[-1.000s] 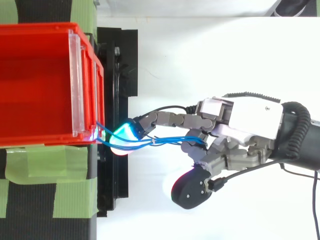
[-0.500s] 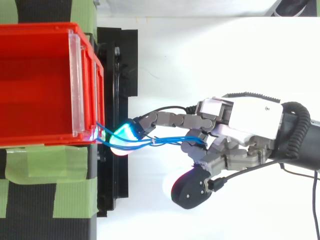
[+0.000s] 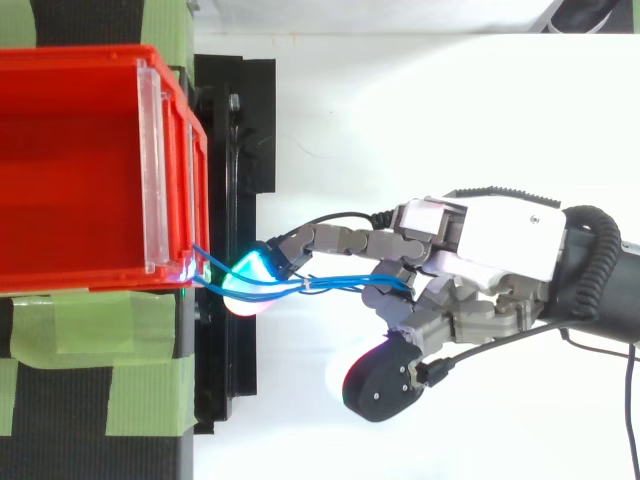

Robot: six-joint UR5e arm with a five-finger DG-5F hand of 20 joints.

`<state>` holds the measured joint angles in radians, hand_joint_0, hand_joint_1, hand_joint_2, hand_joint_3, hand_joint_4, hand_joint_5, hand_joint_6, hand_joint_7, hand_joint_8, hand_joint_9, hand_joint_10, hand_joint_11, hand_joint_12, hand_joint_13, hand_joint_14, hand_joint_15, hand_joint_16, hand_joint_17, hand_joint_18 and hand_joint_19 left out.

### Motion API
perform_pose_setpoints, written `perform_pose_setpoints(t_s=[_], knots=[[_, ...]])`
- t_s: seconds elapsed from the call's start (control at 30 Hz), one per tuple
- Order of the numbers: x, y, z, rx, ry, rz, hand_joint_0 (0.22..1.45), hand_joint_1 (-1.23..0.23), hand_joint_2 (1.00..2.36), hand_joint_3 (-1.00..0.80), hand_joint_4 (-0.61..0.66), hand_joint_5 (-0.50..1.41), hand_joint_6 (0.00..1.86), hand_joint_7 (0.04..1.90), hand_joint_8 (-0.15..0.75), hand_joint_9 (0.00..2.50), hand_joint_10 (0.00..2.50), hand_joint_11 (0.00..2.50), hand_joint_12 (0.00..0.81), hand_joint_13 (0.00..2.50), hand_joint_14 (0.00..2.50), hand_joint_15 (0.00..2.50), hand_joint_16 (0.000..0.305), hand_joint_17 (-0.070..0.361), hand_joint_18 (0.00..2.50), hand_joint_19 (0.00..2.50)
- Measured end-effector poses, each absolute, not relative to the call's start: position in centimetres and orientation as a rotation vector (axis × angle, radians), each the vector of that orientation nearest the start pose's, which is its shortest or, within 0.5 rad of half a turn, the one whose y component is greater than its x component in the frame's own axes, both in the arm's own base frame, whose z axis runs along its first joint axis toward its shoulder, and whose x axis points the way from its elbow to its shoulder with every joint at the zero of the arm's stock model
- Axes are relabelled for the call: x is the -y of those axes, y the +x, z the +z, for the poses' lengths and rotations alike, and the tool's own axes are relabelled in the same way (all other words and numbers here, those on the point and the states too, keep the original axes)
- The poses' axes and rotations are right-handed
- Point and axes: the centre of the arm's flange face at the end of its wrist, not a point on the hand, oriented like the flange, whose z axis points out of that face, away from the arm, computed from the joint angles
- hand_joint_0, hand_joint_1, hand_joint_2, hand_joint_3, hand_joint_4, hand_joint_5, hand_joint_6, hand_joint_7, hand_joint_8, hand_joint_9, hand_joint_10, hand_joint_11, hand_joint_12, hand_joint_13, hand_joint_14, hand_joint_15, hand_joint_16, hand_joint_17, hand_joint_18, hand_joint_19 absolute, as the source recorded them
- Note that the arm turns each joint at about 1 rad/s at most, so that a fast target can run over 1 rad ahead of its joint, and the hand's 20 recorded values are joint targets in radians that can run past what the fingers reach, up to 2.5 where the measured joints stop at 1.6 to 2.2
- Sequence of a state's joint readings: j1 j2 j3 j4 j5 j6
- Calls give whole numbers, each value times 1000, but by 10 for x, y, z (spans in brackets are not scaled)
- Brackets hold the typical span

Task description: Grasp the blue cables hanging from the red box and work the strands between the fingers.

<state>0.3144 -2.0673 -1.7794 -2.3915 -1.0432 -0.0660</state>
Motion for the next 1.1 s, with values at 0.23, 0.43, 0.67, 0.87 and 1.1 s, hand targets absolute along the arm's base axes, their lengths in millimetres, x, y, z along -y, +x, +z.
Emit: perform_pose_setpoints(t_s=[0.23, 0.43, 0.67, 0.87, 1.1], knots=[[-9, 619, 186, -1048, 1244, 1033, 739, -565, 1000, -1000, 241, 65, 11, 1035, 492, 1274, 2500, 2461, 646, 1785, 2500, 1407, 248, 186, 2421, 512], [-9, 619, 186, -1048, 1244, 1033, 748, -584, 1000, -1000, 202, 77, 9, 1080, 492, 1274, 2500, 2461, 646, 1785, 2500, 1407, 248, 186, 2421, 512], [-9, 619, 186, -1049, 1244, 1033, 750, -588, 1000, -1000, 203, 82, 9, 1086, 492, 1274, 2500, 2461, 646, 1785, 2500, 1407, 248, 186, 2421, 512], [-8, 619, 186, -1059, 1251, 1025, 749, -588, 1000, -1000, 201, 96, 8, 1096, 492, 1274, 2500, 2461, 646, 1785, 2500, 1407, 248, 186, 2421, 512], [-9, 633, 207, -1004, 1291, 1017, 750, -583, 1000, -1000, 208, 125, 6, 1138, 492, 1274, 2500, 2461, 646, 1785, 2500, 1407, 248, 186, 2421, 512]])
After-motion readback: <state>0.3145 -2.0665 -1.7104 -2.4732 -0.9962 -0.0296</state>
